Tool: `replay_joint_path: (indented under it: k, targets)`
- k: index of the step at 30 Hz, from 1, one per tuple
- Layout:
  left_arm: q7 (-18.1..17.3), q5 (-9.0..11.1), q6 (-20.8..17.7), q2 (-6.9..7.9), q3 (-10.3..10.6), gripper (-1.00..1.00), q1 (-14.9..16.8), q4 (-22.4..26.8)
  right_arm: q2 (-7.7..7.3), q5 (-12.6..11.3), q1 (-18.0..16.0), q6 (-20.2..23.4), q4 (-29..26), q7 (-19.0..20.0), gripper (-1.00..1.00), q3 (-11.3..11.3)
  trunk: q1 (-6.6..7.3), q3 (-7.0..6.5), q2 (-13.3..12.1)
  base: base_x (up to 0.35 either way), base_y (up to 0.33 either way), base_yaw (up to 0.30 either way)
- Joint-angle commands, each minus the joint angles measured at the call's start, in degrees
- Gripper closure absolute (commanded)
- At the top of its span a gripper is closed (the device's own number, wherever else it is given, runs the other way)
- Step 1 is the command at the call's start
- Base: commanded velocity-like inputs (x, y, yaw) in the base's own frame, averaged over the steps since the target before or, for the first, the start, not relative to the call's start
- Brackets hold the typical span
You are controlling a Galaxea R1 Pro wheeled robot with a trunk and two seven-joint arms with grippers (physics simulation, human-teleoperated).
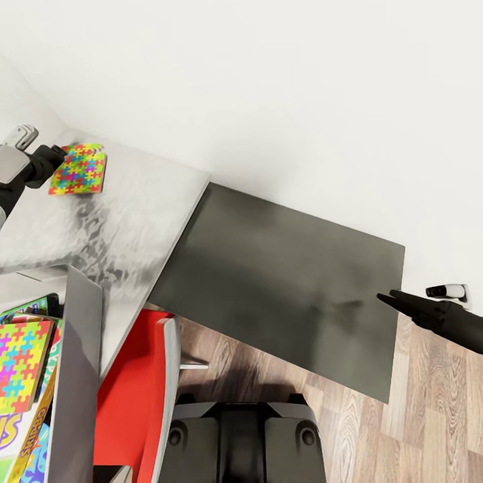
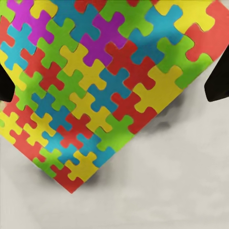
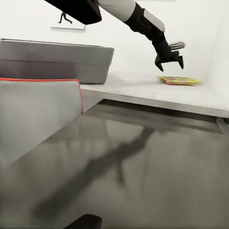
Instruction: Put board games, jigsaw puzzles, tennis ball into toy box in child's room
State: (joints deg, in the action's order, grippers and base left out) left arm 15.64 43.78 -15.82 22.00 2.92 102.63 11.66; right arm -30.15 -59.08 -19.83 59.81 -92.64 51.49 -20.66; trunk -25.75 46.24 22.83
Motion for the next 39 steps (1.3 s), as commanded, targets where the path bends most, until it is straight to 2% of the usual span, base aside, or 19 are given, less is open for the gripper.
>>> replay_joint_path:
  k: [1,7,18,32,39]
  targets:
    - [0.35,0.42,-0.26,0.03,0.31,-1.00,0.01,0.12,-0.01,0.19,-0.03,0.19,0.00,0.27,-1.00,-0.04,-0.03,0.07,0.09,0.000,0.000,0.000]
    - [0.35,0.41,-0.26,-0.41,0.27,-1.00,-0.47,-0.01,0.00,0.19,0.02,0.19,0.00,0.27,-1.00,-1.42,-0.03,0.08,0.09,0.000,0.000,0.000]
    - [0.35,0.35,-0.22,-1.26,0.28,-1.00,-1.05,-0.12,0.00,0.19,0.08,0.19,0.00,0.34,-1.00,-2.06,-0.03,0.09,0.09,0.000,0.000,-0.016]
    - [0.33,0.34,-0.18,-1.42,0.25,-1.00,-1.31,-0.14,0.00,0.19,0.13,0.19,0.00,0.36,-1.00,-2.20,-0.03,0.09,0.09,0.000,0.000,-0.190]
    - [0.35,0.34,-0.18,-1.43,0.20,-1.00,-1.62,-0.14,-0.06,0.19,0.14,0.19,0.00,0.36,-1.00,-2.26,-0.03,0.09,0.09,0.000,0.000,-0.086]
